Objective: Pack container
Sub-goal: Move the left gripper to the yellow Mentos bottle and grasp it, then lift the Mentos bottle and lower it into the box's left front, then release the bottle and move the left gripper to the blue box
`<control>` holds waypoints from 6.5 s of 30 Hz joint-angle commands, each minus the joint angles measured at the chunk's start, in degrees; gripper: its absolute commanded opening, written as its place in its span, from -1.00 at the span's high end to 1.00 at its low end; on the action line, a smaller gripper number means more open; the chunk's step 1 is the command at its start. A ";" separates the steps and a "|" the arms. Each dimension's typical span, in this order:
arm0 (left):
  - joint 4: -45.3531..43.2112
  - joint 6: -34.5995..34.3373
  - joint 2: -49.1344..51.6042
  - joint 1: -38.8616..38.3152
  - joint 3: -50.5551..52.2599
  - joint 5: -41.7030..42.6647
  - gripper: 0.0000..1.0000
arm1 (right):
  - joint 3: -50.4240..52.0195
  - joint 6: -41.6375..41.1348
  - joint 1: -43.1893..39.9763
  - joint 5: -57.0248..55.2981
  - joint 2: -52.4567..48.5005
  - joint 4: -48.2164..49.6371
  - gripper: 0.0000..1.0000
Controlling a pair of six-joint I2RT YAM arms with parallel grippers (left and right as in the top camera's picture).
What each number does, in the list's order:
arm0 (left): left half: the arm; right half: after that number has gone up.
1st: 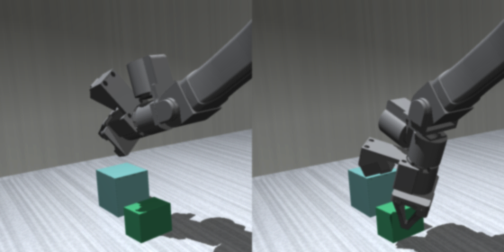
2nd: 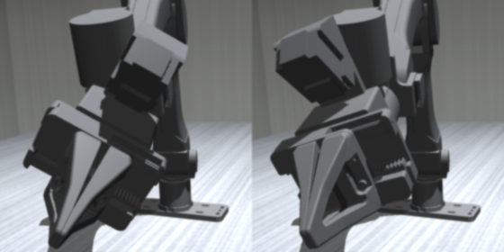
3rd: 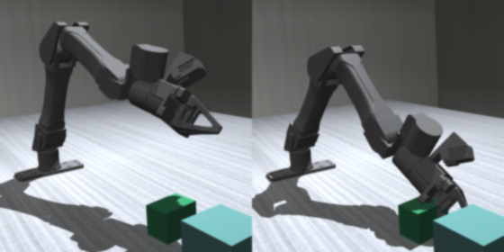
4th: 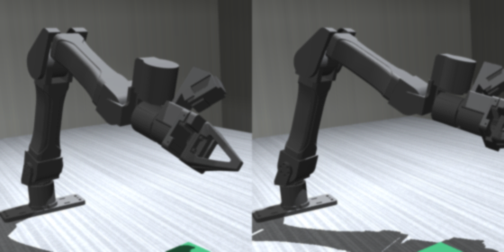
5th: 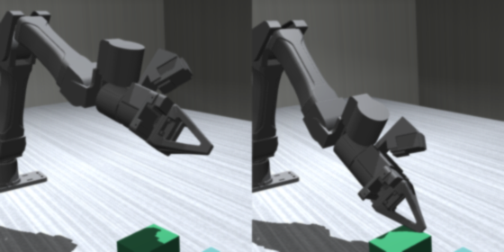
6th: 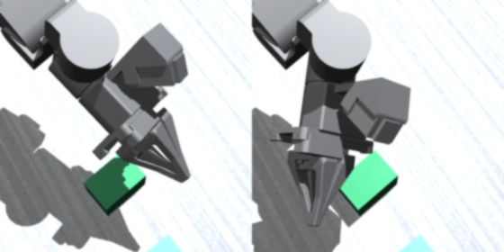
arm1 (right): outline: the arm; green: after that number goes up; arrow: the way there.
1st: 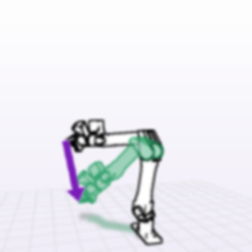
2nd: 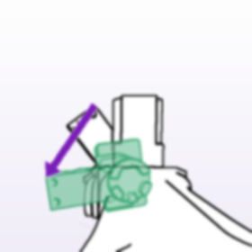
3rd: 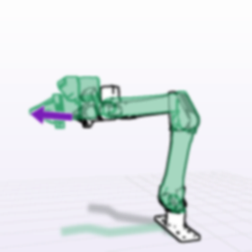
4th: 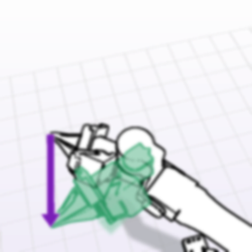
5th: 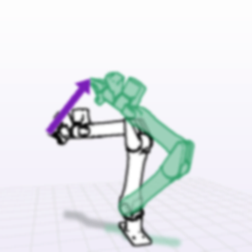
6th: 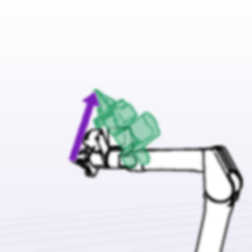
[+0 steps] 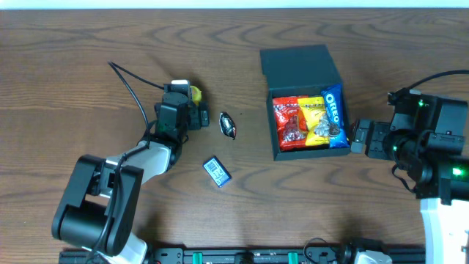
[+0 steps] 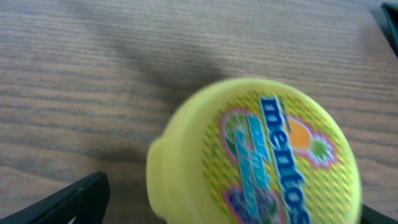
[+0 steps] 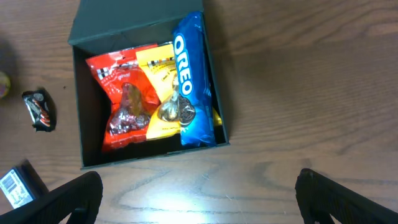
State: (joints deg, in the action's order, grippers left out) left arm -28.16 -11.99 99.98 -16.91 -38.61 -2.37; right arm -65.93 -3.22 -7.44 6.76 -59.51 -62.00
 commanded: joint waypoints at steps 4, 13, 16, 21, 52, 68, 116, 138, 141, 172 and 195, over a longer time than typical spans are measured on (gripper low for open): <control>-3.06 -0.02 2.36 0.28 -0.96 -1.18 -0.91 | -0.70 0.74 -0.42 -1.01 0.13 0.50 -0.99; -3.41 -0.26 5.49 0.24 -4.13 -0.63 -0.69 | -0.70 0.72 -0.42 -0.98 0.13 0.48 -0.98; -3.39 -0.24 5.49 0.26 -4.66 -0.68 -0.54 | -0.70 0.72 -0.42 -1.01 0.13 0.57 -0.99; -3.04 -0.26 5.49 0.26 -4.66 -0.63 -0.01 | -0.70 0.74 -0.42 -1.01 0.13 0.72 -0.99; 10.38 -4.48 -6.51 0.02 -8.90 -0.55 0.88 | -0.70 0.72 -0.42 -2.40 0.13 0.59 -0.98; 70.40 -8.39 -13.33 -12.79 -49.59 20.59 0.88 | -0.70 0.66 -0.42 -3.78 0.13 0.17 -0.99; 71.49 -14.86 17.03 -26.86 -58.36 29.94 0.88 | -0.70 0.66 -0.42 -3.72 0.13 -1.07 -0.99; 71.87 -14.91 17.03 -26.95 -58.27 26.99 -0.33 | -0.70 0.66 -0.42 -3.48 0.13 -1.07 -0.98; 71.84 -14.91 17.03 -26.97 -58.27 26.97 -0.48 | -0.70 0.66 -0.42 -3.48 0.13 -1.07 -0.99; 105.18 -12.15 1.14 -22.05 -63.39 1.86 -0.92 | -0.70 0.48 -0.42 -3.34 0.15 -1.49 -0.99; 75.08 -42.77 -16.50 -22.29 -17.27 10.82 -0.90 | -0.70 0.07 -0.42 -2.62 0.13 -1.49 -0.99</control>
State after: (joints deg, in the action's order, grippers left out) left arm 47.62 -47.97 83.20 -39.16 -56.77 7.38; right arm -65.95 -3.25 -7.44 3.88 -59.51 -63.44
